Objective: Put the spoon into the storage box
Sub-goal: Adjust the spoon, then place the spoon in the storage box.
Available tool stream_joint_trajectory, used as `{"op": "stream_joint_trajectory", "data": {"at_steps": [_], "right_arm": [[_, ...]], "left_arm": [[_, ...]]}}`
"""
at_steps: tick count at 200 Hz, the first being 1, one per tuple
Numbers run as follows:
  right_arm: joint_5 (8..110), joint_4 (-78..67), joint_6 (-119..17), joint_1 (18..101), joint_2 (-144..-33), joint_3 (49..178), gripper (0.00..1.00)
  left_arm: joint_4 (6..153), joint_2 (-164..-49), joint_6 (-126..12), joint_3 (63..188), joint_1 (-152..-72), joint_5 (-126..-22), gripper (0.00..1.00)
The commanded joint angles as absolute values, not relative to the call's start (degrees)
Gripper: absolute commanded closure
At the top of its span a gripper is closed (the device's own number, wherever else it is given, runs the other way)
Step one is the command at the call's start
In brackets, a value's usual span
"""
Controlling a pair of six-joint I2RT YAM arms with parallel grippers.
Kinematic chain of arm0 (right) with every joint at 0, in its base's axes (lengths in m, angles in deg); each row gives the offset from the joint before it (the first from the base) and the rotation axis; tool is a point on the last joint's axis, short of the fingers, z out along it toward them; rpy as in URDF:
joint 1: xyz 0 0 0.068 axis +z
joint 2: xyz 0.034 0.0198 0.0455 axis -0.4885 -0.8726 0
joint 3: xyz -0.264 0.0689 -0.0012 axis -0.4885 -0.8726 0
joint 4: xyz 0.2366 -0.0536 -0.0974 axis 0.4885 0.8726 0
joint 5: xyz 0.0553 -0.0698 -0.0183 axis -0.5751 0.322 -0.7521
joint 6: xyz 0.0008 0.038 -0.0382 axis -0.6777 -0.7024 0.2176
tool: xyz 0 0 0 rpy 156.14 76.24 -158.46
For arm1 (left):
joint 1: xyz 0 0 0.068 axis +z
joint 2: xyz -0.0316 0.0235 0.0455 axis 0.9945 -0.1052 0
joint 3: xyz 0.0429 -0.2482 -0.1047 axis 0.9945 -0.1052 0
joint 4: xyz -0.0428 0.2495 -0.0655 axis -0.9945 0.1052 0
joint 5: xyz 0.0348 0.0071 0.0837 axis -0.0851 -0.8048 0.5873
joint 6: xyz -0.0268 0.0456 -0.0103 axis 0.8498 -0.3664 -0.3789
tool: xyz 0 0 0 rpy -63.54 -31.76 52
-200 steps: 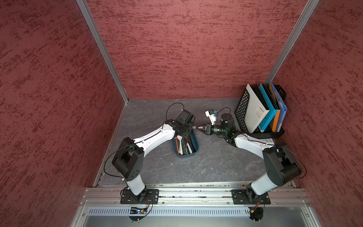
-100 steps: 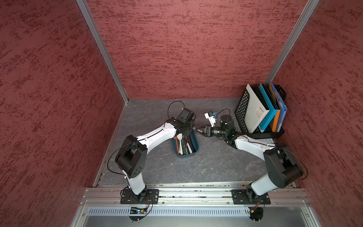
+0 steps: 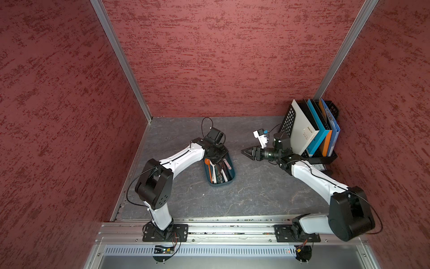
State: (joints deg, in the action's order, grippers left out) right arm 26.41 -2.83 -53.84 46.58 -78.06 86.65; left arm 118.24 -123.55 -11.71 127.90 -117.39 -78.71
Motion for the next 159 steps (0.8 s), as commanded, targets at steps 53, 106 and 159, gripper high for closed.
{"op": "stream_joint_trajectory", "data": {"at_steps": [53, 106, 159], "right_arm": [[31.04, 8.64, -47.17, 45.68, -76.56, 87.07, 0.43], [32.74, 9.96, -45.98, 45.72, -74.72, 84.82, 0.42], [32.41, 10.35, -45.12, 45.60, -75.80, 84.92, 0.42]], "left_arm": [[124.23, -130.14, -19.79, 126.71, -117.54, -84.86, 0.98], [128.43, -134.96, -20.33, 129.13, -117.71, -86.35, 0.89], [134.31, -134.63, -21.97, 131.90, -118.23, -82.74, 0.56]]}}
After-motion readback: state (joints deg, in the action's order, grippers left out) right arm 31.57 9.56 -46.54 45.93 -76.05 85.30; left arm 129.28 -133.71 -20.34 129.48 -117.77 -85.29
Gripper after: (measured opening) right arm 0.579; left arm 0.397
